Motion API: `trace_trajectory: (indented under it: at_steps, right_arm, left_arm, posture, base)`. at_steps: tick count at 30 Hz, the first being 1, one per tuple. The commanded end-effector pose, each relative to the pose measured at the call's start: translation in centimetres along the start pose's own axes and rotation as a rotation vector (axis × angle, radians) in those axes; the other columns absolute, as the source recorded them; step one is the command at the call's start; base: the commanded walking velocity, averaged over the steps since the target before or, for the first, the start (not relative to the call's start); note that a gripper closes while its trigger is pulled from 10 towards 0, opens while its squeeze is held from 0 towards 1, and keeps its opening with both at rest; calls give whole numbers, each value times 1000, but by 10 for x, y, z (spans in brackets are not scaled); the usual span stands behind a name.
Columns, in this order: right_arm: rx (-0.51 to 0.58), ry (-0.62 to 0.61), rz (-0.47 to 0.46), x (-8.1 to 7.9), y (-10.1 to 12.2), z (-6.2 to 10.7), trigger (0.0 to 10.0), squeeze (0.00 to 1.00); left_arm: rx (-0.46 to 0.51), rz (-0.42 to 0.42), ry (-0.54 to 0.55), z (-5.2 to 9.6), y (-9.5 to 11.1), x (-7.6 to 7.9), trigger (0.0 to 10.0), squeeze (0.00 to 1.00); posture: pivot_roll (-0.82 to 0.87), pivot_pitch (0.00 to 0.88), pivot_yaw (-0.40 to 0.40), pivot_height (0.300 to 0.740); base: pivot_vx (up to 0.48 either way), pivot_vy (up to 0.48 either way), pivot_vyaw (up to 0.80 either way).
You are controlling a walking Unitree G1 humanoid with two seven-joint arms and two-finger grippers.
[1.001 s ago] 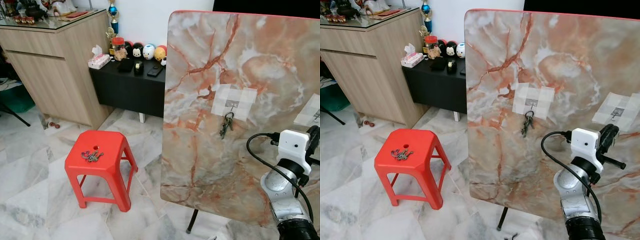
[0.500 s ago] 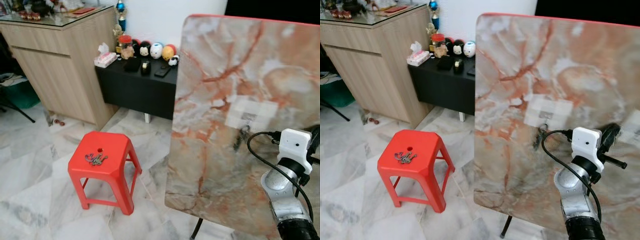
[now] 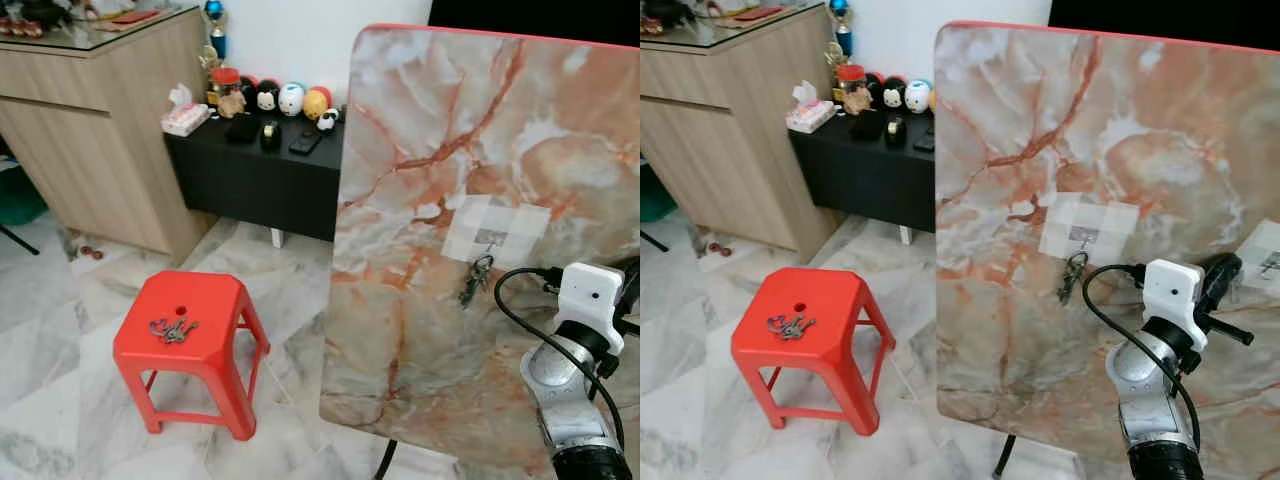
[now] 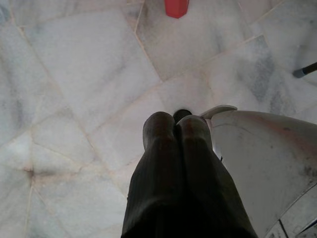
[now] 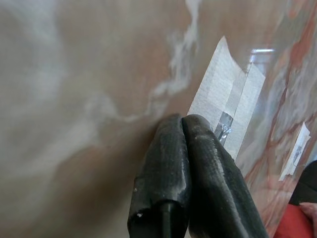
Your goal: Hang keys on a hook
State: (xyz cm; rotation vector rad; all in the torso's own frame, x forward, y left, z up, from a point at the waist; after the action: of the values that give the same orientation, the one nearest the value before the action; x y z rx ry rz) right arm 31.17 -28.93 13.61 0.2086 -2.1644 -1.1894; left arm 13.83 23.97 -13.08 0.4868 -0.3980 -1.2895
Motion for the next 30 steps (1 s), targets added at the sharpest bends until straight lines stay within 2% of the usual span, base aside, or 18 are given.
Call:
trace_trajectory:
  at_steps: [1,8,22,30]
  right_arm:
    - [12,-4,0,3,4,-1,10000,0]
    - [18,-18,15,9,4,-1,10000,0]
    - [-21,-70,97,31,-14,-11,10000,0]
    - [-31,-63,103,28,-14,-17,10000,0]
  left_arm:
    - [-12,-17,-3,0,-1,0,10000,0]
    - [-12,-20,-4,0,-1,0,10000,0]
    - [-12,-27,-7,0,-1,0,10000,0]
    - [-11,-28,-5,0,0,0,10000,0]
  posture:
    - [171,0,-19,740]
    - [170,0,-18,740]
    - [164,0,-14,740]
    - [168,0,-15,740]
  base:
    - [0,0,0]
    - [0,0,0]
    - [0,0,0]
    - [0,0,0]
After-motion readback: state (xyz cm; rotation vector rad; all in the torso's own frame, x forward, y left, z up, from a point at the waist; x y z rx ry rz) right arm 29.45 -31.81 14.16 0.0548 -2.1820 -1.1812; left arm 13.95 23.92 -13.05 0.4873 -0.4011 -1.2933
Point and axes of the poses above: a point about 5 cm out from each wrist's last joint towards the gripper, its own z axis pointing back from the gripper into the wrist, its own y axis along the axis of the wrist's last joint, x = y × z, the point moved 4 cm from there along -z, pointing out of the wrist towards the gripper, and after that the axes turned 6 degrees about z, right-handed, at the moved point
